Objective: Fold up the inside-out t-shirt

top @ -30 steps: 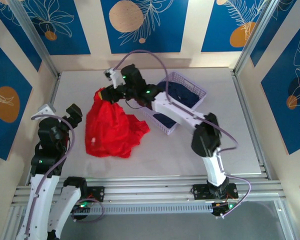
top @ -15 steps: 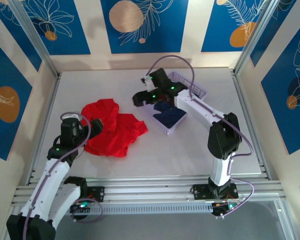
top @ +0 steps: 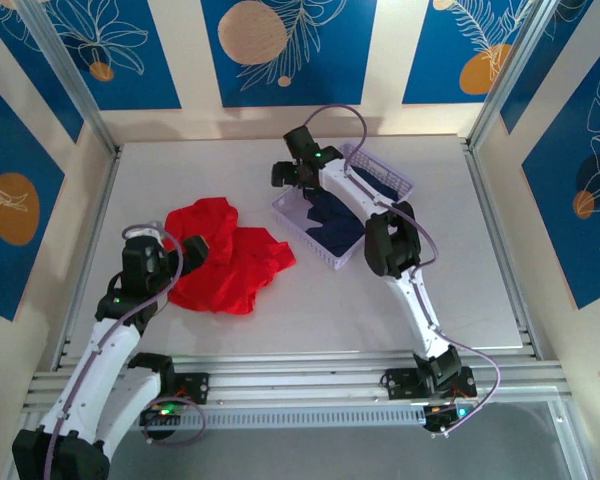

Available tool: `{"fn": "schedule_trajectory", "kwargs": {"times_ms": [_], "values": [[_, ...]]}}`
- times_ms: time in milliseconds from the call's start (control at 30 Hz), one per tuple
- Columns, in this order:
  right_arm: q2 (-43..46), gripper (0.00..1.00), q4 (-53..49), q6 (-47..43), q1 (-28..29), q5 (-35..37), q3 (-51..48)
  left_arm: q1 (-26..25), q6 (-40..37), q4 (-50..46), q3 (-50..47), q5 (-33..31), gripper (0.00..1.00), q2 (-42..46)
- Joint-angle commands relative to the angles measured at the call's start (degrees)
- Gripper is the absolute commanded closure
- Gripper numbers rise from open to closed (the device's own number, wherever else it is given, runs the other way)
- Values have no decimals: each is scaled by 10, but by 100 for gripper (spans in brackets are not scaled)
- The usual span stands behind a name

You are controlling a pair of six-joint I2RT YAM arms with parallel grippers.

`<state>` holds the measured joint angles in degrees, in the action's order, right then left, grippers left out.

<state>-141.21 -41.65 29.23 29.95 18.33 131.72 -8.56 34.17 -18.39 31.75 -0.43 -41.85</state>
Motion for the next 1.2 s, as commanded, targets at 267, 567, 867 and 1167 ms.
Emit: {"fn": "schedule_trajectory", "kwargs": {"times_ms": [267,567,867,1167], "values": [[127,57,-77,-137,-101,32,-161,-7,-9,-2,-4,-1,0,34],[152,77,-117,-278,-211,-1,-209,-7,-17,7,-12,3,0,28],[145,84,-97,-405,-288,55,-218,-8,-50,12,4,48,0,-5],[77,82,-100,-444,-338,123,-127,-18,-60,3,11,48,0,-21]]}}
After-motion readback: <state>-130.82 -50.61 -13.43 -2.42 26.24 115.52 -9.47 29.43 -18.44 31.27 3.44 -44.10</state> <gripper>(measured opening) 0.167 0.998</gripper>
